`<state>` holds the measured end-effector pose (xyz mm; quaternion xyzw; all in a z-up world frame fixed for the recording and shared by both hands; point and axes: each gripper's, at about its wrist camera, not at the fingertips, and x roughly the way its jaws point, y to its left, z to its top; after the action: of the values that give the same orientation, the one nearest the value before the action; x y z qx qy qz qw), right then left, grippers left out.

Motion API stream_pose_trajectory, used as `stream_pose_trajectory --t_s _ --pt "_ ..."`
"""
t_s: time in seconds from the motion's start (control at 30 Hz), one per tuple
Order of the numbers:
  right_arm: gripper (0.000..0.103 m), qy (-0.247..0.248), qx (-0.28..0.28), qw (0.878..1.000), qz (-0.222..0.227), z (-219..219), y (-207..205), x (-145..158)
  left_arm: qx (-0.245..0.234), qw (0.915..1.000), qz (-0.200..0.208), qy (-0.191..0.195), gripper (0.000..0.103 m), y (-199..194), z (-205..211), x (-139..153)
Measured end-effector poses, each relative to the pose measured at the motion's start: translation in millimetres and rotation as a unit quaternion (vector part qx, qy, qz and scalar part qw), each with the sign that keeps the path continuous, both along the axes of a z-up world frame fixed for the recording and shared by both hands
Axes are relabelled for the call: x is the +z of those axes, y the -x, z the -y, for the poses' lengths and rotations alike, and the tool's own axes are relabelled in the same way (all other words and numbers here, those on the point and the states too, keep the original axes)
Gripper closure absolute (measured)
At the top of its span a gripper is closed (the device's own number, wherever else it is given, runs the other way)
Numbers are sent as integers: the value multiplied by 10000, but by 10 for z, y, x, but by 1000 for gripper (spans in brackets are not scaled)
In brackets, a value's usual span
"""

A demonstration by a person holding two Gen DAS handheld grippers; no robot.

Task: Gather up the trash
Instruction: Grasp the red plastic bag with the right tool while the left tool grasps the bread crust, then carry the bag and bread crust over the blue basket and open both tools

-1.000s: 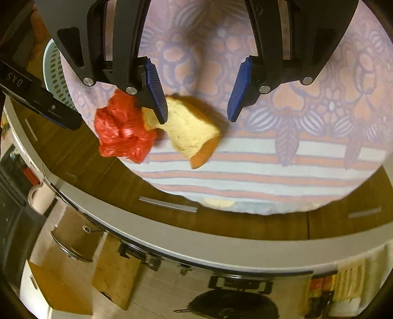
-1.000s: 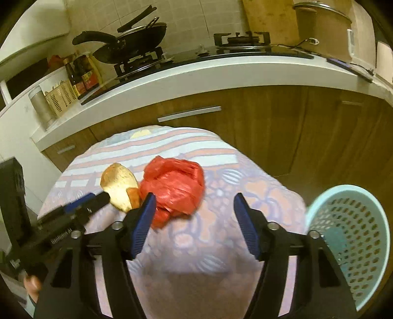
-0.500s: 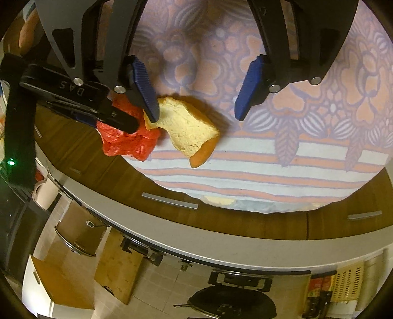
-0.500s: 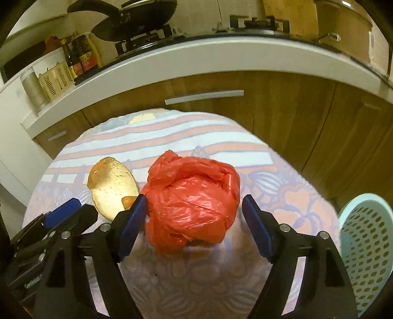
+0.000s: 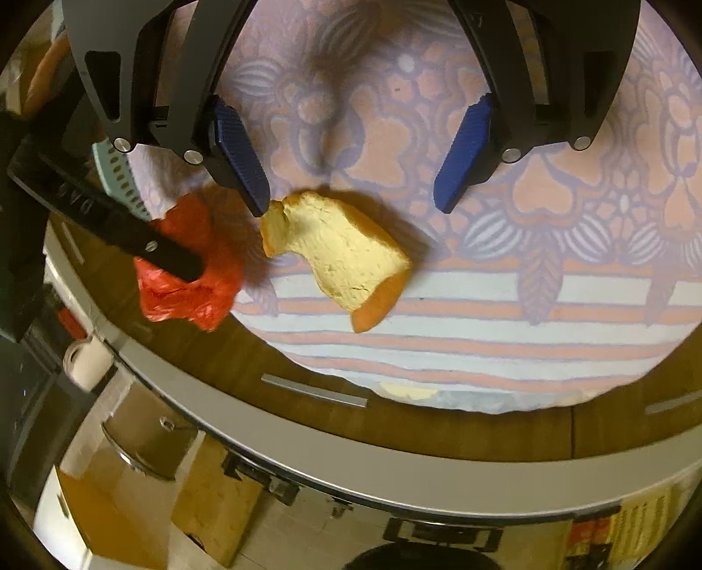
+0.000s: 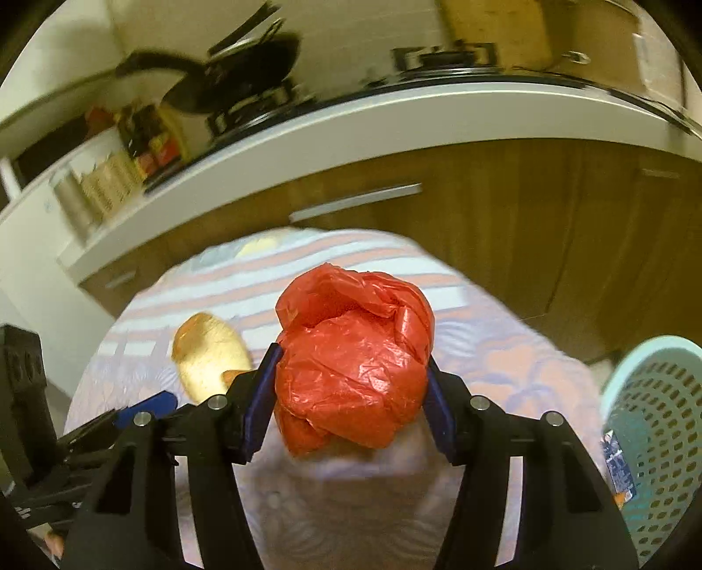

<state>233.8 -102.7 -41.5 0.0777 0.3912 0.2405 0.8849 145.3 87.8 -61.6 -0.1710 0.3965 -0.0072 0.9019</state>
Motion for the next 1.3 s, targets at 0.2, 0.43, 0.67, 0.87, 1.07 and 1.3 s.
stream_pose_trajectory --t_s 0.2,0.43,0.67,0.87,1.07,1.3 --pt "47 -151 -107 9998 -81 81 -41 -72 -248 9971 -287 -662 21 -184 269 -15" --pt "47 -233 -103 9996 -101 99 -35 -82 -129 9951 -483 -855 19 -456 376 -27" --pt "47 -156 -71 9999 1 69 -1 -69 -111 9896 -340 -1396 53 -452 398 -18" --pt "47 -140 -62 9997 189 76 60 -31 -185 9971 32 -734 78 -303 179 67" --pt "47 -173 -114 9993 310 116 103 22 -216 9983 221 -498 80 -270 199 139" --pt "47 -24 -250 9985 477 262 189 102 -356 9976 428 -402 80 -213 316 305"
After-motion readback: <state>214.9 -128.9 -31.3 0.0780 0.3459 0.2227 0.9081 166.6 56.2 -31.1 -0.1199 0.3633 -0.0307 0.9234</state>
